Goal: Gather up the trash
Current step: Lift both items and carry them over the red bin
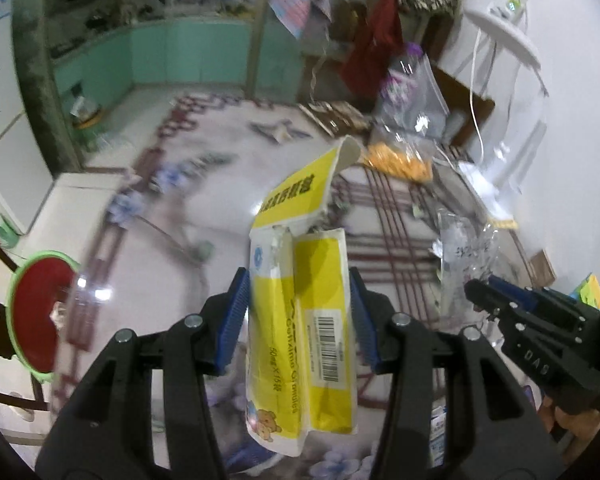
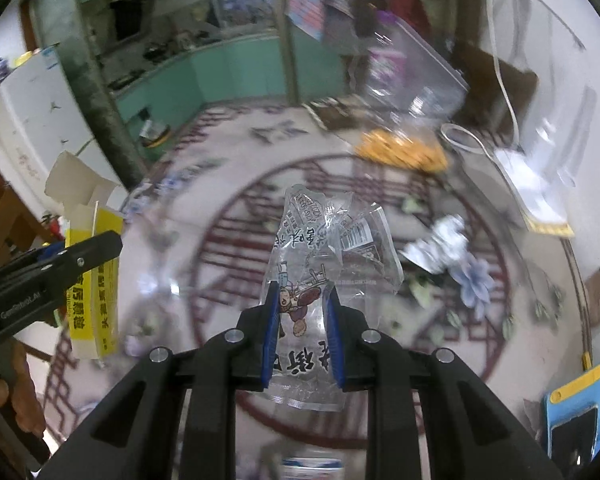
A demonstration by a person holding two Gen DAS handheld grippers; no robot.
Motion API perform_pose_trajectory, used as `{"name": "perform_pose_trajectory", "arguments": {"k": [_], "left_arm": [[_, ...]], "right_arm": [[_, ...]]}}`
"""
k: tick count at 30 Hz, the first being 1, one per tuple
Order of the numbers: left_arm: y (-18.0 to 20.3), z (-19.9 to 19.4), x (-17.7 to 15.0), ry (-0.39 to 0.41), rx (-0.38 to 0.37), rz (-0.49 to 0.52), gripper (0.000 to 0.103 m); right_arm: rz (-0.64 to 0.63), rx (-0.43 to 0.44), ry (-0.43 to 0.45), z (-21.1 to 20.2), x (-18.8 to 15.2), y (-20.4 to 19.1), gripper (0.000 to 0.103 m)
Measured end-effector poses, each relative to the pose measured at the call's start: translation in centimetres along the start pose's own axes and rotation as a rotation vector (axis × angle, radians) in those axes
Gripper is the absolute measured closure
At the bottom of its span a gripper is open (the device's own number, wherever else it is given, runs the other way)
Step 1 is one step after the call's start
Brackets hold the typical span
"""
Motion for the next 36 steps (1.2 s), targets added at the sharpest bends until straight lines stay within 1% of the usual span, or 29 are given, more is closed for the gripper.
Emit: {"name": "perform_pose_trajectory", "arguments": {"k": [6,12,21,36], "left_arm": [[-3.4,-3.9,1.6,0.096,0.081,0.003,0.055],[-7.5,-6.6,2.5,0.137,0.130,-0.041,0.055],[-12.5,-9.2,3.0,0.168,0.177,-0.070,0.055],[-20.8,-11.5,3.2,0.183,0.221,-0.106,0.054]], "right_arm": [[-0.067,0.083,0.060,-1.4,2.0,-6.0,0.082],[-0.113,0.138,0.091,-2.0,3.1,-10.5,0.082],[-0.140,0.181,0.105,-2.0,3.6,-15.7,0.082],[-0.178,0.233,0.093,-0.5,3.8,-24.7,0.082]]}}
Point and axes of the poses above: each gripper's, at about its wrist camera, not at the fingertips, and z roughly the way its jaws point, y to its right, x to its top, the point moved 6 cm from there along z, roughly the way its jaws point, and after that the axes turned 13 degrees about y, right-handed, at the moved point
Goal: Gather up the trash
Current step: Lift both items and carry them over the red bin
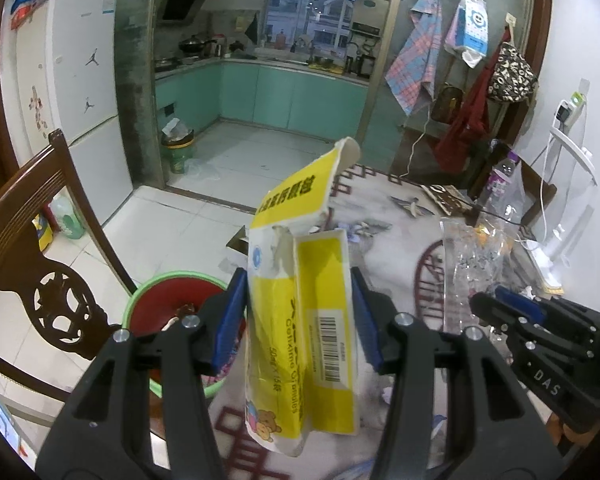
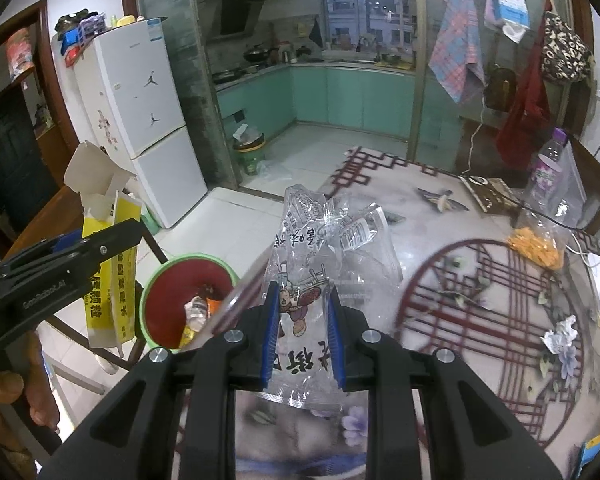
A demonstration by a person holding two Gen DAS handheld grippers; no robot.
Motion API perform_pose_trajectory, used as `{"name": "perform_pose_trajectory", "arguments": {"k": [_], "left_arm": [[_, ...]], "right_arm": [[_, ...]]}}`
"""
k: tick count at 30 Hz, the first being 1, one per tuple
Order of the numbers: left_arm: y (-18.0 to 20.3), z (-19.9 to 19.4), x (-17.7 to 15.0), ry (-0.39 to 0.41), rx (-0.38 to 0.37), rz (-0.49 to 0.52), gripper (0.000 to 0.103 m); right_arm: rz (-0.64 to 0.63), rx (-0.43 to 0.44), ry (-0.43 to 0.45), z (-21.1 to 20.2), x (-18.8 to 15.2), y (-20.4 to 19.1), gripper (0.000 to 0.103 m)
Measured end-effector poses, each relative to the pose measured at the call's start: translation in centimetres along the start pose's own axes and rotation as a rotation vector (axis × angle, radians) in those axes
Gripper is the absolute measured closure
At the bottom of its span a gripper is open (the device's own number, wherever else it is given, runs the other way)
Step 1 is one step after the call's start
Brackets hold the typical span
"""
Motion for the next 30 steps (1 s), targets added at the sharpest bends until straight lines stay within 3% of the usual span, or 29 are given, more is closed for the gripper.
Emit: {"name": "perform_pose_trajectory", "arguments": {"k": [15,30], "left_arm": [[-6.9,1.2,0.5,-0.022,0.019,0.001,0.054],[-13.5,3.3,-0.1,-0.077,0.088,-0.032,0.054]], "right_arm": [[0.000,0.010,-0.010,3.0,0.6,-6.0,0.081],[-0.023,0.096,-0.058,7.5,1.0,-12.0,0.081]]}}
Point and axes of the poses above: each gripper's, at about its wrist camera, not at the fingertips, and z roughly the way its jaws point, y to its right, x to its top, the point moved 6 cm from there along z, roughly the way its jaws point, and after that the axes turned 13 degrees about y, right-handed, at the moved point
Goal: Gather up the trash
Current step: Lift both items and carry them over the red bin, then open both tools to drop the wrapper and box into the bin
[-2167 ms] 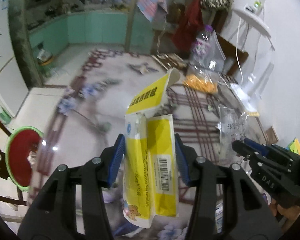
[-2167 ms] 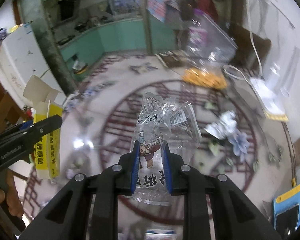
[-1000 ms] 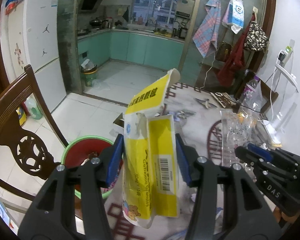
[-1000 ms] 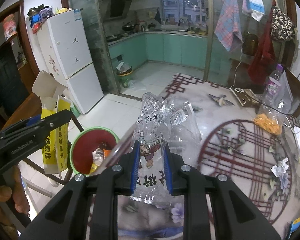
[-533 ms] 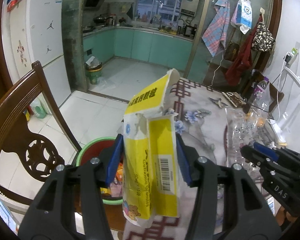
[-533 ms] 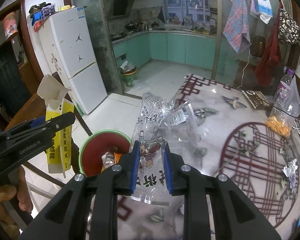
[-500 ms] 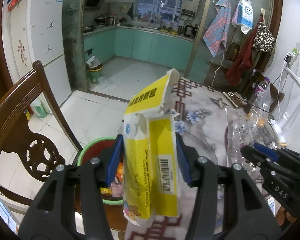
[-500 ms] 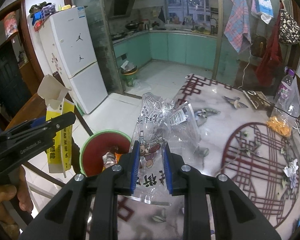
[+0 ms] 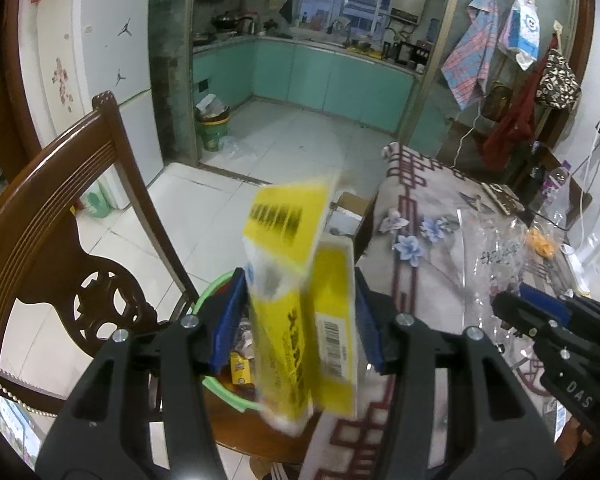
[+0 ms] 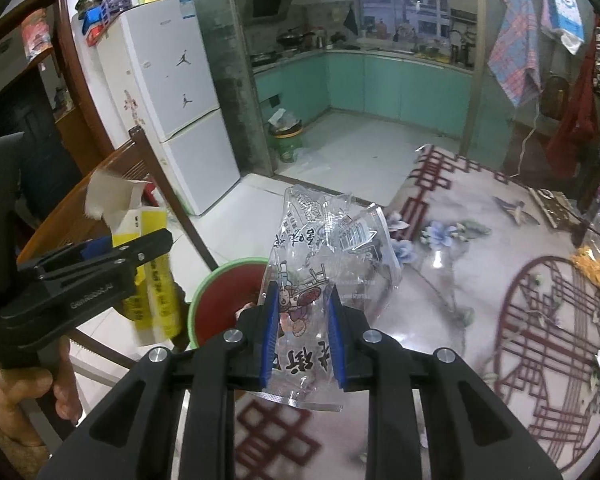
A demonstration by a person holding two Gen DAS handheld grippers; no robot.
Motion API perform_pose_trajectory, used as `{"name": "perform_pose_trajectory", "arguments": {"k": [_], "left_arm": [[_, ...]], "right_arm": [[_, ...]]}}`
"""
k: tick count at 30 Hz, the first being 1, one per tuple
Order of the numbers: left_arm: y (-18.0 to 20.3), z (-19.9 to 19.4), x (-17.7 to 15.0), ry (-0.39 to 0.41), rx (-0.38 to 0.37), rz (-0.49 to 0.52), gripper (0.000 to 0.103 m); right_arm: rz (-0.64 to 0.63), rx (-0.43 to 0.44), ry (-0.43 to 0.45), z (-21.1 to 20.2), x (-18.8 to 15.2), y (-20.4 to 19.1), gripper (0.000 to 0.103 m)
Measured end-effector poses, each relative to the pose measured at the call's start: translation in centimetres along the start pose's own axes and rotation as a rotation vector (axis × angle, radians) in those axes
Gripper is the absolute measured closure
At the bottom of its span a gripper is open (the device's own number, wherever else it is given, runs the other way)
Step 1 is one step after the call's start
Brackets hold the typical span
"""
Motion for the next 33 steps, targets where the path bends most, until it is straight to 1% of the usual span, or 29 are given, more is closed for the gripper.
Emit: {"name": "perform_pose_trajectory", "arguments": {"k": [11,21,26,33], "left_arm": [[-2.6,3.1,0.4,-0.039,0.016,-0.015,0.061],[-4.4,6.0,0.5,-0.069,0.038,-0.038,0.062],[-4.9,7.0,0.3,-0.084,0.041,-0.049,0.062],[-5.0,7.5,0.1,-0.092,0.041,-0.049,0.062]], "right_arm": [[-0.012,0.058,-0.057,4.3,0.4,-2.6,0.081],[-0.006,0.096,-0.142,8.6,-0.9,-3.5,0.081],[-0.007,0.103,-0.162,9.7,-1.1,-3.5,0.081],[-0.012,0.114,-0.179,10.6,-1.3,-3.9,0.081]]}}
Point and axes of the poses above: each gripper's, at about its wrist camera, not at the fingertips, and z roughly the way its jaws point, y to its right, x to its top, the point moved 6 cm from there along z, roughly the way its jaws point, and after that the axes turned 13 degrees about y, right-handed, at the moved point
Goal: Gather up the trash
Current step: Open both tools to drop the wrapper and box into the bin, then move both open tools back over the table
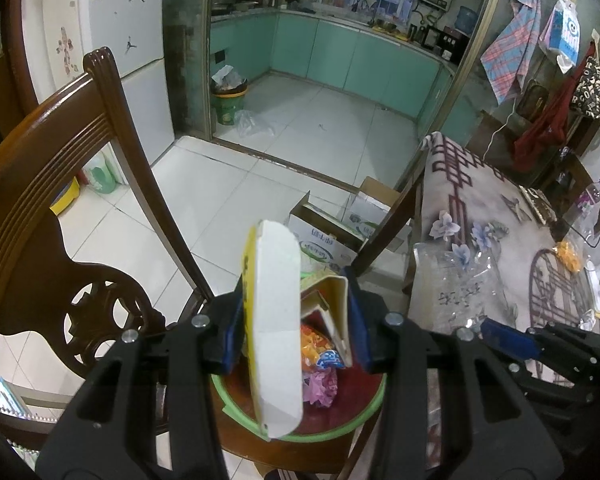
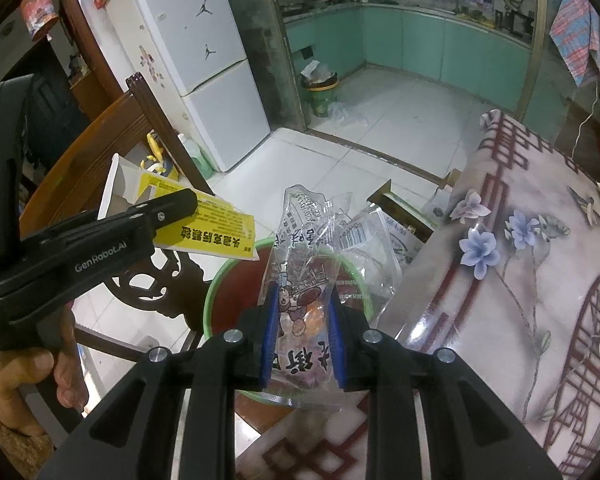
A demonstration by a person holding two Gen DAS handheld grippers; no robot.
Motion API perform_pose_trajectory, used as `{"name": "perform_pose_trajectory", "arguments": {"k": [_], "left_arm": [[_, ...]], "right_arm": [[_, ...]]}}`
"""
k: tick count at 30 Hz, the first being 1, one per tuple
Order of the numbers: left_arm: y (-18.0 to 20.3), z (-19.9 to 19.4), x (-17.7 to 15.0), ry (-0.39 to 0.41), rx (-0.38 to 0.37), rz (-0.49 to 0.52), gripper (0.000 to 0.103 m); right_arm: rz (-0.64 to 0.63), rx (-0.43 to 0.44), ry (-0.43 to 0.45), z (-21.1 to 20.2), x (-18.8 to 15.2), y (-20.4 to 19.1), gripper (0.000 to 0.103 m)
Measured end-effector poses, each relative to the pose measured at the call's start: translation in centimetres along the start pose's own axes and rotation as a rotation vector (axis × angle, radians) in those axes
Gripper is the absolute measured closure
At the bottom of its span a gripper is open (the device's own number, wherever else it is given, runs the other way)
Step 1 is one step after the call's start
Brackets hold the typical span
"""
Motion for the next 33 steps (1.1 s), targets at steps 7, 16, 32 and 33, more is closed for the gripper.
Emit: {"name": "perform_pose_trajectory", "arguments": {"k": [7,16,32,33], "left_arm": [[-0.3,0.1,-0.2,-0.007,0.006,-0.005,0.061],[-1.2,-0.6,0.4,0.050,0.050,-0.026,0.024],[-1.3,-4.1,1.6,0.103,0.061,-0.029,0.024],[-1.1,-4.7,1.7,0.113,0.061,-0.025,0.024]], "right_arm": [[-0.002,0.000,0.005,0.4,0.1,-0.1,0.081],[-0.022,-0.005,0.026,0.9,0.7,-0.3,0.068],[-0.053,-0.024,0.120,-2.9,1.9,-0.3,0.044],[-0.051,-0.025,0.130,-3.6,1.9,-0.1,0.044]]}}
Point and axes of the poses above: each gripper's, at about its wrist camera, not at the fingertips, and z roughly the way its jaws point, y to its right, x to its top, the point moved 6 cm from there along z, roughly the way its jaws point, and after that the axes turned 13 degrees about y, right-handed, at the moved point
